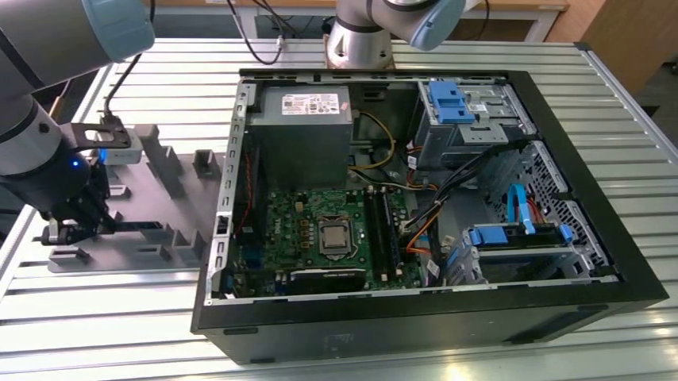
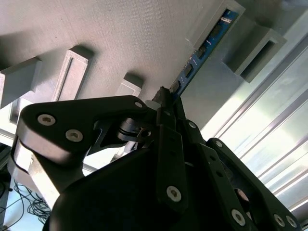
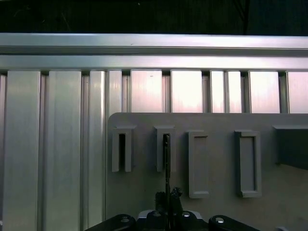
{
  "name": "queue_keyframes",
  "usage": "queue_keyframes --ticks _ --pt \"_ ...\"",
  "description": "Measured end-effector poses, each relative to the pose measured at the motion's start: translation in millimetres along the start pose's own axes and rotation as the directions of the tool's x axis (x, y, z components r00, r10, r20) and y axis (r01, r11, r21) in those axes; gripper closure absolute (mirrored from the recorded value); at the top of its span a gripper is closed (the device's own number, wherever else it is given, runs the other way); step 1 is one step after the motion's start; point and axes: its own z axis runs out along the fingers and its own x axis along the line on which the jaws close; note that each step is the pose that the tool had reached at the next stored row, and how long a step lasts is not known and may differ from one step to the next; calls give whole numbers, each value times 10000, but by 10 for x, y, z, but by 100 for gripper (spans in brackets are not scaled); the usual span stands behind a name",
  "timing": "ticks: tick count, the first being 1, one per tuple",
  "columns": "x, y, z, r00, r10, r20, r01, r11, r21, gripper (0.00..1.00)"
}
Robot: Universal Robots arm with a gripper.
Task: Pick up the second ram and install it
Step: 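Pick up the second ram and move it above second insertion slot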
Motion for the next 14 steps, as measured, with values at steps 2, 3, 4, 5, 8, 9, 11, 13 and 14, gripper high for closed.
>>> queue_keyframes --ticks 2,3,4,5,8,9,11,13,14 --pt "-1 0 -12 10000 0 -1 0 10000 -2 86" --pt "-1 1 -19 10000 0 -1 0 10000 -1 86" --pt "-1 1 -29 10000 0 -1 0 10000 -1 86" --pt "-2 1 -37 10000 0 0 0 10000 0 86" --pt "-3 2 -59 10000 0 0 0 10000 1 86" --pt "-3 2 -64 10000 0 1 0 10000 2 86" --pt "-4 2 -73 10000 0 0 0 10000 0 86" --pt "-4 3 -83 10000 0 0 0 10000 0 86" --pt "-4 3 -87 10000 -1 0 1 10000 0 86"
